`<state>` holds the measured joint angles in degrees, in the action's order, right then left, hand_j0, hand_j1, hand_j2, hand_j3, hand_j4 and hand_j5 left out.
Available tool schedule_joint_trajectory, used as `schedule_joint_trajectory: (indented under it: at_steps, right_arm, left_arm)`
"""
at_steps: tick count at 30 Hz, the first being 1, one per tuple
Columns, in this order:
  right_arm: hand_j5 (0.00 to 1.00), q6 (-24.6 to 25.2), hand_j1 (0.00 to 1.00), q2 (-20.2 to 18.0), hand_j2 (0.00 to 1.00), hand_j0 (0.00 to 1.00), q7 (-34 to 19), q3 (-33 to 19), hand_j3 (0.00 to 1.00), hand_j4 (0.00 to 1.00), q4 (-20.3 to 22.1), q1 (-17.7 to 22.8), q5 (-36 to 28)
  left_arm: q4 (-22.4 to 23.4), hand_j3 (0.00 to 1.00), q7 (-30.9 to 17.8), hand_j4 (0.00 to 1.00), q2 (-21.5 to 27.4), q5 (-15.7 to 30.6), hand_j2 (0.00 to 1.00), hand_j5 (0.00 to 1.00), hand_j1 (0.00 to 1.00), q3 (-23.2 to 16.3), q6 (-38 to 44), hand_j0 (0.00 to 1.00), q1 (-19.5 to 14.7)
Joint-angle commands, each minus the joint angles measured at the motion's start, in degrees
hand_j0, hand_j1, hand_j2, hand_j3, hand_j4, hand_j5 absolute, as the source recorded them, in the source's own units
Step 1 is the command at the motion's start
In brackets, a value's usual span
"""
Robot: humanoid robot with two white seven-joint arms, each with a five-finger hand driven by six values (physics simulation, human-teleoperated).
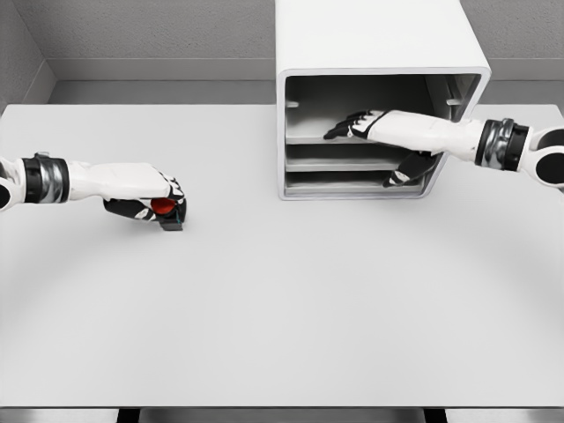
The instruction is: Slide open multi-storey tabletop storage cabinets and put open load switch and slide close multi-storey tabletop storage cabinets
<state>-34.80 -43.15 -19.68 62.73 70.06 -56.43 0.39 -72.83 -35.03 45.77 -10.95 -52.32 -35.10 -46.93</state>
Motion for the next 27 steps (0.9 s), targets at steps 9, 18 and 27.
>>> schedule_joint_trajectory:
  at_steps: [9,18,27]
  right_arm:
    - [1.00,-0.2,1.00,-0.2,1.00,1.00,-0.1,0.2,1.00,1.00,0.3,0.4,0.3]
    - [1.00,-0.2,1.00,-0.8,1.00,1.00,-0.1,0.2,1.00,1.00,1.0,1.1,0.2]
    - [1.00,-0.2,1.00,-7.7,1.00,1.00,0.5,0.1,1.00,1.00,11.3,1.6,-0.3]
  left_arm:
    - [-0.3,0.46,0.0,0.46,0.0,1.9,0.46,0.46,0.46,0.7,0.1,0.46,-1.5]
    - [-0.9,0.46,0.0,0.46,0.2,4.5,0.46,0.46,0.46,0.6,0.1,0.46,-3.6]
    - [-3.1,0.46,0.0,0.46,0.5,7.3,0.46,0.46,0.46,0.5,0.1,0.46,-4.9]
